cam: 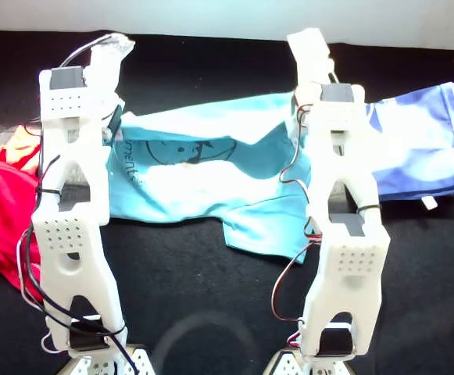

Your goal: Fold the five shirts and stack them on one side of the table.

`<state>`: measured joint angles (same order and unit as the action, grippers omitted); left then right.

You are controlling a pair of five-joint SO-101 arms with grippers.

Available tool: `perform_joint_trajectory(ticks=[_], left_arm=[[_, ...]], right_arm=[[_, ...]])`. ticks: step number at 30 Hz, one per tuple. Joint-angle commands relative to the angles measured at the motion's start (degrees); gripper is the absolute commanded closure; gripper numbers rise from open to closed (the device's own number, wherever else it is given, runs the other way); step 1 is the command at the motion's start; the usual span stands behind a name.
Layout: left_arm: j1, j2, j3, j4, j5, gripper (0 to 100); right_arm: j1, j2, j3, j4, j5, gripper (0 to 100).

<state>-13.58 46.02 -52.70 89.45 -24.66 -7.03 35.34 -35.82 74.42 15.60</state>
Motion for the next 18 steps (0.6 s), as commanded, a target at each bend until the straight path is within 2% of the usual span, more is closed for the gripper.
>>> perform_joint_trajectory(ticks=[1,4,7,13,18], left_arm=[[0.7,-0.7,-5.0,6.6,-0.3,99],[0.7,-0.8,-7.2,12.4,-3.1,99],[-0.8,-1.5,-6.6,12.4,-3.2,99],[-0.8,-6.8,8.7,12.3,-3.3,99],[0.1,-10.6,17.7,12.2,-3.3,99]], right_arm=[[0.0,-3.9,-4.5,9.2,0.5,99.2],[0.0,-5.8,-6.6,14.6,0.5,99.2],[-0.2,-7.2,-7.5,19.0,0.5,99.2],[-0.2,-9.5,-7.3,26.2,0.3,99.2],[0.0,-12.6,-1.6,26.5,0.2,99.2]])
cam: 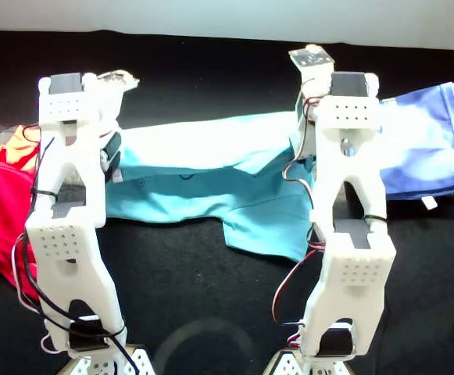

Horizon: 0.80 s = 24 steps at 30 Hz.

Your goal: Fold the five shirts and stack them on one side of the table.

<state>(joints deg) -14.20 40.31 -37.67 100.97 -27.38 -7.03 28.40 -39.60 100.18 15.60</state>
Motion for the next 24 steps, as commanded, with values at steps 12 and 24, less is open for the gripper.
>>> perform_joint_trajectory(ticks=[12,24], left_arm=[[-0.5,-5.5,7.3,0.7,-0.7,99],[-0.8,-4.9,9.2,-0.8,-3.4,99]], right_arm=[[1.4,-30.7,43.7,-16.9,0.3,99.2],[4.1,-41.5,68.5,-28.4,0.7,99.2]])
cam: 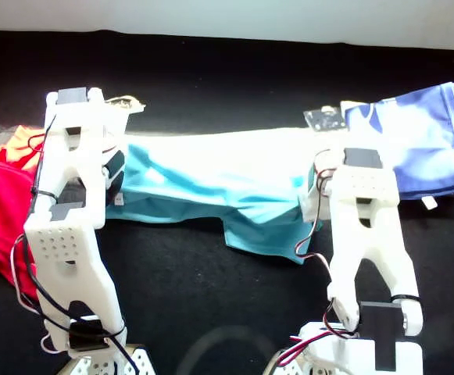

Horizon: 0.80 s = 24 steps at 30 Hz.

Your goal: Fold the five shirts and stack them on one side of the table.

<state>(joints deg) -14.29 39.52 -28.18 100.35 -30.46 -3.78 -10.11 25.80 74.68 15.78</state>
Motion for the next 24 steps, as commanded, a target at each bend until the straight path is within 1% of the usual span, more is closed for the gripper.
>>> perform_joint_trajectory(ticks=[1,5,11,13,15,17,19,24], left_arm=[[-0.8,-4.1,-0.2,0.1,-0.4,99],[-1.9,-4.1,1.0,0.0,-0.4,99],[-2.0,-4.0,5.1,-1.4,-0.5,99],[-2.1,-4.2,4.6,-1.9,-0.4,98],[-2.3,-4.6,3.3,-1.5,-0.4,93],[-2.9,-4.7,1.2,-1.4,-0.4,87],[-4.0,-4.7,-2.1,-0.2,-0.4,84],[-7.0,-4.7,-10.4,0.2,-0.4,84]], right_arm=[[0.8,-3.0,4.4,-4.3,0.5,99.2],[0.8,-3.0,7.7,-7.9,0.4,99.2],[0.7,-3.1,7.5,-7.7,0.4,99.2],[0.6,-3.6,7.5,-7.4,0.4,98.7],[0.0,-3.6,7.3,-5.5,0.4,93.3],[-1.6,-3.6,5.5,-2.4,0.4,84.7],[-3.9,-3.7,3.5,1.4,0.4,78.2],[-7.8,-3.7,-5.1,10.6,-0.1,77.5]])
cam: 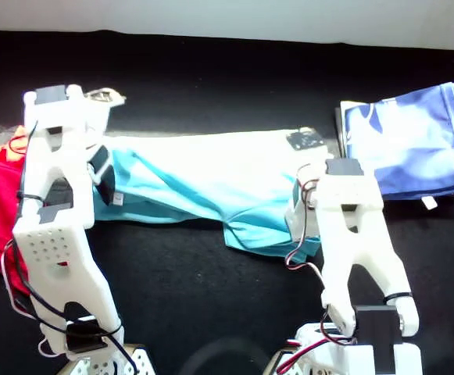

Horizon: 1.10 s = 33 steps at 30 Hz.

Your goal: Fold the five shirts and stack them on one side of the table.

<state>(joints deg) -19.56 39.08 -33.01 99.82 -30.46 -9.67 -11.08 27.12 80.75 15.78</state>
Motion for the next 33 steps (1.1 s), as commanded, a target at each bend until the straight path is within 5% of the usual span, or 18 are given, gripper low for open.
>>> perform_joint_trajectory(ticks=[1,9,13,22,33], left_arm=[[-2.2,-4.3,-7.2,0.7,-0.4,84],[-2.4,-3.9,-12.5,0.6,-0.3,85],[1.1,-3.6,-12.5,0.0,1.3,99],[6.7,-0.6,-11.9,-18.0,11.9,99],[0.2,9.0,-11.9,-24.7,15.2,99]], right_arm=[[-2.2,-2.8,-8.7,6.5,-0.1,77.5],[-2.1,-2.0,-28.0,16.1,-3.5,78.8],[-2.2,0.0,-27.6,5.1,-6.3,99.8],[-2.1,23.4,-26.4,-20.4,-6.7,99.1],[-2.0,46.5,-45.6,-23.9,-6.8,99.1]])
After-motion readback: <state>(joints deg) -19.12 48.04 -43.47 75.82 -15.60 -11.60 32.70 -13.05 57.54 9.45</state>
